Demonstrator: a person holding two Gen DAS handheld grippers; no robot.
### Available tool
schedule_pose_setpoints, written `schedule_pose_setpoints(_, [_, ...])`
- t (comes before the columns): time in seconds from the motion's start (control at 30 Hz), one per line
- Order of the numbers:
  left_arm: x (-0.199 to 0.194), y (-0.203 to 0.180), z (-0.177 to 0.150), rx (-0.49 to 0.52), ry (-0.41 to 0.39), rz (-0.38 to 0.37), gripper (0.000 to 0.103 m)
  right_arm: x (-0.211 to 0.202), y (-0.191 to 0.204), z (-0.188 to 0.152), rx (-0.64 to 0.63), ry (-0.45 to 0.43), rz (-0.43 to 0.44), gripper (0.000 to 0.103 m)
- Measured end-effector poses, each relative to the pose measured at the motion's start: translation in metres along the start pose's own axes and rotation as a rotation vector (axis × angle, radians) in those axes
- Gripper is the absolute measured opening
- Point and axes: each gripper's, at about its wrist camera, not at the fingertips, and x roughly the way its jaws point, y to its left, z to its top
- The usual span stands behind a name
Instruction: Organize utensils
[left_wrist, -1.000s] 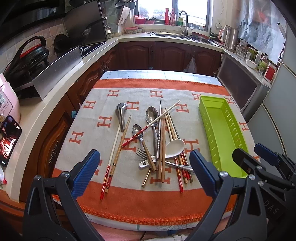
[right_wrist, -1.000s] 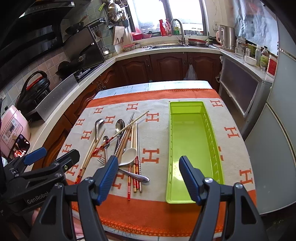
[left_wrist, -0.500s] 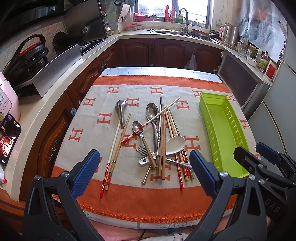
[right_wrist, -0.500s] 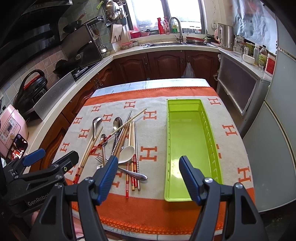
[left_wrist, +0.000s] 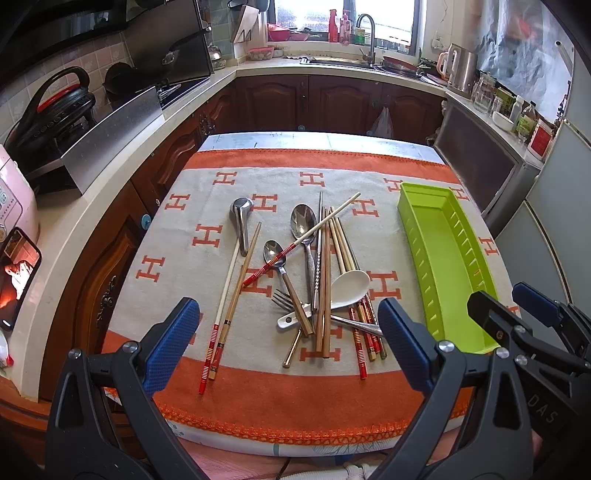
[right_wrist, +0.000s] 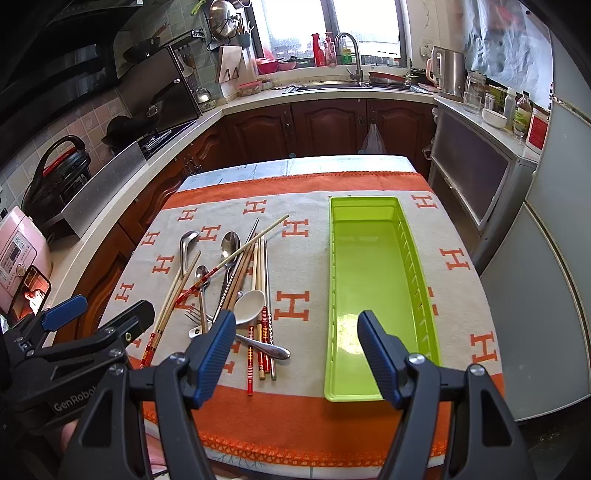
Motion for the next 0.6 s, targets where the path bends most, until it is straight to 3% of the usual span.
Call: schedule_pose_setpoints(0.6, [0.008,0.0039,0.0005,-0.014,0.029,-0.017,0.096,0.0011,0.0,-0.001,0.001,0.001,0.001,0.068])
